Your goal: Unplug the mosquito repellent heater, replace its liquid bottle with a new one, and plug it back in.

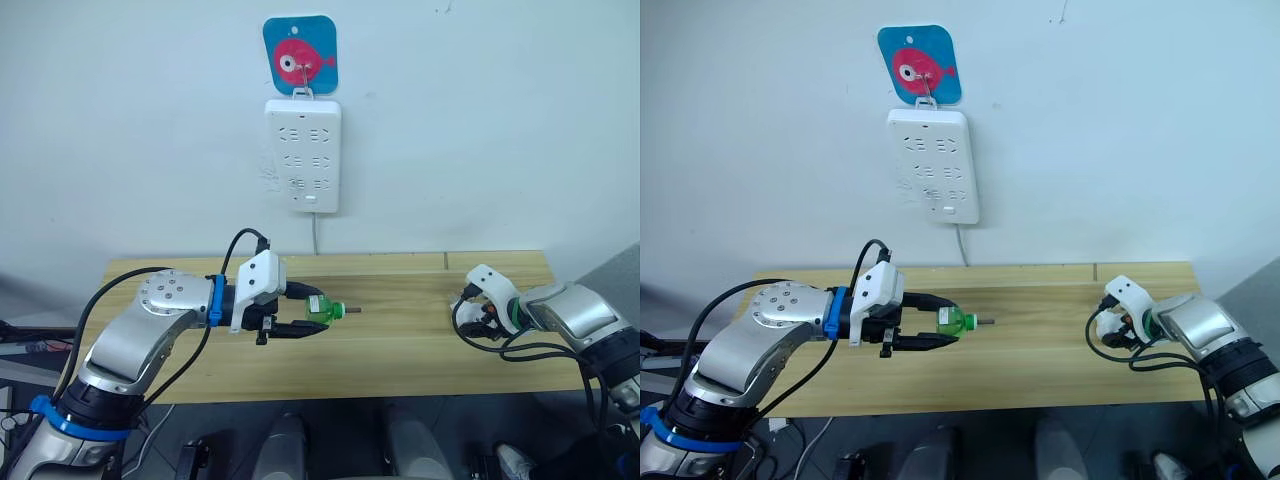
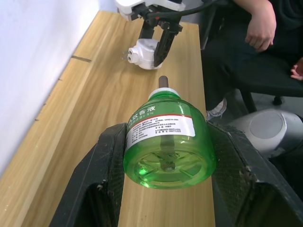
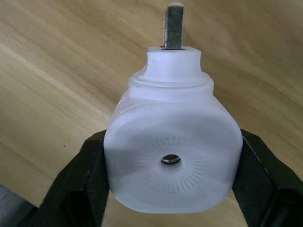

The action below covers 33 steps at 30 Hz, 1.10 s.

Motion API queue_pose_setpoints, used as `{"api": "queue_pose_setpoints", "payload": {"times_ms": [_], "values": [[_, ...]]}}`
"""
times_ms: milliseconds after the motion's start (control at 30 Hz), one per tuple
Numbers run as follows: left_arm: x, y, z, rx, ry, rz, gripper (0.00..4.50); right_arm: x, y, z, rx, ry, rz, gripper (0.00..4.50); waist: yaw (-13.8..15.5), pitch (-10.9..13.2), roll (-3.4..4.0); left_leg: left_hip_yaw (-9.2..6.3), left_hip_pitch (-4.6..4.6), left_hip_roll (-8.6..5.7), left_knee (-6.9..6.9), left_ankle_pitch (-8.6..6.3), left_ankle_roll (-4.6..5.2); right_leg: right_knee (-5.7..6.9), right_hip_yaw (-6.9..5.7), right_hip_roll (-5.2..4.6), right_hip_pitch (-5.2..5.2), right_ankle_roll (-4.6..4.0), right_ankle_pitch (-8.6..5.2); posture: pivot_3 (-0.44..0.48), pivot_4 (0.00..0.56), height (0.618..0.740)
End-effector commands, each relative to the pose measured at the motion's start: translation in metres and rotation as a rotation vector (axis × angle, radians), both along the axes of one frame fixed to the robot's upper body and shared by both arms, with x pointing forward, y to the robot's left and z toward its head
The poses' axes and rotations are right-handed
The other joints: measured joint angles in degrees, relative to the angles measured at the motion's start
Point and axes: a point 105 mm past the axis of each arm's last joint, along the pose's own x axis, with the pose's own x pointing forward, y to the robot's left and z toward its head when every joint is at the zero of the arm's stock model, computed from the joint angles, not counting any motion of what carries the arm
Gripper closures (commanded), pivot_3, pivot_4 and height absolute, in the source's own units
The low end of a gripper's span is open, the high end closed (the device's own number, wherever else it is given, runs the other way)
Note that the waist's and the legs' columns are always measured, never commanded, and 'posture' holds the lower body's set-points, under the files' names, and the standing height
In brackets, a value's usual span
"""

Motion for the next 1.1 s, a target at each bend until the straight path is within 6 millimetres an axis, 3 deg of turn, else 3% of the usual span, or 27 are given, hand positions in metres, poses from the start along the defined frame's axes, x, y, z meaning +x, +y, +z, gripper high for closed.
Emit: {"api": "queue_pose_setpoints", "payload": {"times_ms": [33, 200, 300, 367, 500, 600, 667, 733, 900, 1100], "values": [[-0.003, -0.006, 0.005, -0.005, -0.045, -0.034, 2.25, 0.008, -0.001, 0.013, -0.003, -0.039, 0.013, 0.00, 0.0, 0.0, 0.00, 0.00, 0.00, 0.00, 0.00, 0.00, 0.00, 0.00, 0.00, 0.00, 0.00, 0.00, 0.00, -0.038, 0.230, 0.740], [0.003, -0.003, 0.005, -0.021, -0.053, 0.000, 2.25, 0.012, -0.006, 0.040, 0.047, -0.108, -0.041, 0.00, -0.1, 0.0, 0.01, 0.00, -0.01, 0.00, 0.00, 0.00, 0.00, 0.01, 0.00, -0.01, -0.01, 0.00, 0.00, -0.053, 0.229, 0.740], [0.012, -0.004, 0.008, -0.070, -0.092, 0.048, 2.25, 0.014, -0.005, 0.080, 0.138, -0.226, -0.075, 0.00, -0.1, 0.1, 0.08, 0.00, -0.01, -0.01, 0.01, 0.00, 0.00, 0.03, 0.00, -0.02, -0.01, 0.00, 0.00, -0.062, 0.229, 0.740], [0.017, -0.007, 0.010, -0.117, -0.103, 0.079, 2.25, 0.007, 0.009, 0.102, 0.263, -0.270, -0.069, 0.00, 0.0, 0.1, 0.08, -0.01, -0.02, 0.00, 0.01, 0.00, 0.00, 0.03, -0.01, -0.01, -0.01, 0.00, 0.00, -0.071, 0.229, 0.740], [0.033, -0.020, 0.026, -0.279, -0.225, 0.189, 2.25, -0.019, 0.059, 0.144, 0.724, -0.341, -0.053, 0.00, -0.1, 0.1, 0.04, -0.05, -0.01, 0.04, 0.01, 0.00, 0.00, 0.04, -0.05, 0.01, 0.03, 0.00, 0.00, -0.095, 0.226, 0.740], [0.043, -0.027, 0.038, -0.378, -0.291, 0.264, 2.25, -0.039, 0.086, 0.166, 1.019, -0.501, -0.017, 0.00, -0.1, 0.0, 0.05, -0.08, -0.01, 0.04, 0.03, 0.00, -0.01, 0.12, -0.06, 0.01, 0.04, -0.01, 0.01, -0.103, 0.222, 0.740], [0.046, -0.029, 0.042, -0.410, -0.300, 0.286, 2.25, -0.048, 0.095, 0.170, 1.097, -0.529, -0.020, 0.00, -0.2, 0.1, 0.06, -0.09, 0.00, 0.00, 0.03, 0.00, -0.01, 0.19, -0.05, -0.02, 0.03, -0.01, 0.01, -0.104, 0.221, 0.740], [0.048, -0.033, 0.046, -0.437, -0.327, 0.303, 2.25, -0.056, 0.110, 0.165, 1.253, -0.439, -0.030, 0.00, -0.4, 0.0, 0.05, -0.01, 0.01, -0.06, 0.10, 0.01, -0.01, 0.21, 0.02, -0.09, 0.03, 0.00, 0.01, -0.107, 0.218, 0.740], [0.049, -0.047, 0.061, -0.525, -0.374, 0.306, 2.25, -0.056, 0.152, 0.169, 1.431, -0.364, -0.058, 0.00, -1.6, 0.0, 0.09, -0.01, 0.13, -0.01, 0.09, 0.01, -0.02, 0.48, 0.02, -0.03, -0.01, -0.03, -0.01, -0.108, 0.212, 0.740], [0.043, -0.052, 0.064, -0.543, -0.357, 0.264, 2.25, -0.043, 0.162, 0.171, 1.491, -0.342, -0.142, 0.00, -2.3, 0.0, 0.11, 0.02, 0.11, 0.00, 0.05, 0.03, -0.03, 0.51, 0.05, 0.00, -0.10, -0.03, -0.01, -0.103, 0.203, 0.740]]}}
